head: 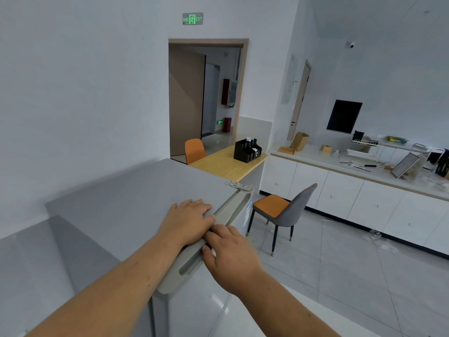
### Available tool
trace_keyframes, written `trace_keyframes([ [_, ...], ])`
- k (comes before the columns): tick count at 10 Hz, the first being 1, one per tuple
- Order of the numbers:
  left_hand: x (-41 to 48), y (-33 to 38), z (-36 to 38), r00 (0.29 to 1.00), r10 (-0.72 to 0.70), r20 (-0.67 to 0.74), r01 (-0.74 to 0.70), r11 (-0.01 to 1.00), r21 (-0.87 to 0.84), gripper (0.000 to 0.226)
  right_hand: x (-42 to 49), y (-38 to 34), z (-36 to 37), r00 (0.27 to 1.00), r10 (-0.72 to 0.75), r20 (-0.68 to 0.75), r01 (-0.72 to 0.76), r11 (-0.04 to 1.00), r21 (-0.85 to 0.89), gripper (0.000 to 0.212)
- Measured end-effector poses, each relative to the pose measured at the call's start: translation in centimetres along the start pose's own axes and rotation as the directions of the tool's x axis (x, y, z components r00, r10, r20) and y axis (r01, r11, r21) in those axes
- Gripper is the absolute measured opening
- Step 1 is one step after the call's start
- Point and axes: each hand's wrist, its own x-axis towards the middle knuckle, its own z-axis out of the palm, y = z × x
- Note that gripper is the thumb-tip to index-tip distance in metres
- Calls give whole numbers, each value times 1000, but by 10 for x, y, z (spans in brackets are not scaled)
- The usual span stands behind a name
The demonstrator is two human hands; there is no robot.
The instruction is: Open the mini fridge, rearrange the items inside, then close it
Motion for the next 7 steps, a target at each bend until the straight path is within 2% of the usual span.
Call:
trace_keyframes([
  [1, -4, 3, 0, 996, 37, -82, -38, 999, -6, 55, -2, 4, -3, 997, 27, 74, -24, 999, -44, 45],
  [2, -11, 8, -2, 990, 69, -127, -68, 998, 8, 63, -4, 20, -16, 991, 75, 112, -61, 990, -128, 62],
  [3, -18, 21, -2, 980, 131, -148, -112, 985, 130, 77, -8, 44, -39, 986, 155, 68, -138, 968, -208, 71],
  [4, -19, 45, -6, 958, 214, -188, -172, 961, 217, 81, -14, 67, -67, 977, 214, -11, -209, 944, -256, 76],
  [5, -18, 77, -14, 938, 270, -219, -213, 944, 251, 85, -21, 82, -98, 966, 245, -89, -260, 927, -272, 79],
  [7, -14, 153, -29, 905, 357, -231, -296, 919, 260, 89, -43, 111, -161, 930, 343, -131, -368, 873, -321, 85],
])
